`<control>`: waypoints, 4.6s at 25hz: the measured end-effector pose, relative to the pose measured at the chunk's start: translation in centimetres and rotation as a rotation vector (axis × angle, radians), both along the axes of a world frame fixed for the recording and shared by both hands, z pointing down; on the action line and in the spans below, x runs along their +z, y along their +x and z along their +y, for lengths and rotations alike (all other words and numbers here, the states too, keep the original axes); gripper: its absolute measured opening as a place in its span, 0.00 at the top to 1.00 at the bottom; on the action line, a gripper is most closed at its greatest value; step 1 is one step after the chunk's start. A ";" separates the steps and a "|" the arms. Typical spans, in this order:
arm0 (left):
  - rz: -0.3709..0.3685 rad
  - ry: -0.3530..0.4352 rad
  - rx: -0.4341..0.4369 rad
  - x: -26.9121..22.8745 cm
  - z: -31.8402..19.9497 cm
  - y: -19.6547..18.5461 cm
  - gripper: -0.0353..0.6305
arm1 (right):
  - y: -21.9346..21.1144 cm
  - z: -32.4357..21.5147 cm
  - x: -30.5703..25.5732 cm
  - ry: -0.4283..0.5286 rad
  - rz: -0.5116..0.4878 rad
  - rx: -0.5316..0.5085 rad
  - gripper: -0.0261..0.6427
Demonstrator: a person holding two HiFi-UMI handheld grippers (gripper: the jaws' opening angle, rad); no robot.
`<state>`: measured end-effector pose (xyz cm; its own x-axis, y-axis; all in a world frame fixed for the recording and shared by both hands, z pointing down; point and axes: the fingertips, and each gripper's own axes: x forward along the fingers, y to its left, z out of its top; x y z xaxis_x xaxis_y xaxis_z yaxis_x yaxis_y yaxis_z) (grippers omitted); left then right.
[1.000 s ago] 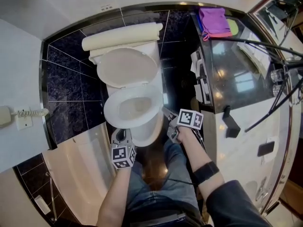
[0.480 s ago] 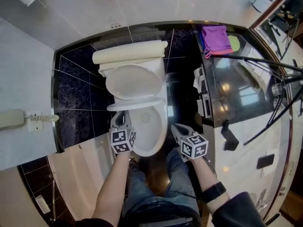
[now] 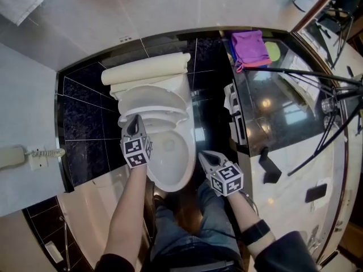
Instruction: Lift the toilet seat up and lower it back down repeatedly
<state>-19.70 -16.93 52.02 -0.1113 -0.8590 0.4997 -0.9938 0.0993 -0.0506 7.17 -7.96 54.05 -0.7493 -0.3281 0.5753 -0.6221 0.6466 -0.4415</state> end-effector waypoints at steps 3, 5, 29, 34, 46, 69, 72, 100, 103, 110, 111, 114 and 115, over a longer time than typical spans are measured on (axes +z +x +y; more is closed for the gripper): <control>-0.011 -0.014 -0.002 0.3 -0.8 -0.5 0.95 | 0.3 -0.5 -0.1 -0.002 -0.002 -0.003 0.94; -0.014 -0.017 -0.002 0.3 -1.0 -0.5 0.95 | 0.6 -0.9 0.0 -0.003 -0.003 -0.001 0.94; 0.049 0.001 0.172 -10.0 11.2 3.0 0.95 | -2.1 -0.5 -9.2 0.180 0.094 0.039 0.94; 0.085 0.026 0.215 -14.1 15.9 3.5 0.95 | -1.5 1.8 -12.6 0.236 0.139 0.069 0.94; 0.091 0.085 0.251 -18.4 24.6 2.2 0.95 | -0.9 8.7 -15.9 0.299 0.221 0.089 0.94; 0.162 0.102 0.245 -18.3 29.7 2.0 0.95 | 2.0 13.9 -15.2 0.280 0.237 0.148 0.94; 0.166 0.100 0.242 -18.1 29.6 2.0 0.95 | 2.0 13.7 -14.9 0.283 0.247 0.149 0.94; 0.109 0.043 0.114 -15.0 21.7 2.9 0.95 | -8.8 -7.4 -12.3 0.638 0.523 -0.311 0.60; 0.105 0.028 0.111 -13.6 20.3 3.3 0.95 | -11.0 -11.1 -10.9 0.680 0.534 -0.349 0.60; 0.103 0.001 0.072 -10.9 18.6 3.8 0.95 | -15.2 -16.6 -6.4 0.724 0.551 -0.416 0.60; 0.102 -0.005 0.065 -10.5 18.6 3.8 0.95 | -15.7 -17.0 -5.7 0.725 0.552 -0.429 0.60; 0.104 -0.025 0.040 -9.1 18.9 3.7 0.95 | -17.2 -17.9 -4.2 0.738 0.553 -0.474 0.62; 0.106 -0.031 0.030 -8.7 19.0 3.6 0.95 | -17.7 -18.2 -3.9 0.744 0.552 -0.485 0.63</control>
<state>-16.11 2.07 43.32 -0.0311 -0.8449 0.5340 -0.9962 0.0697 0.0523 -10.57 -26.15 50.19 -0.5899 -0.4744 0.6534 -0.2177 0.8727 0.4371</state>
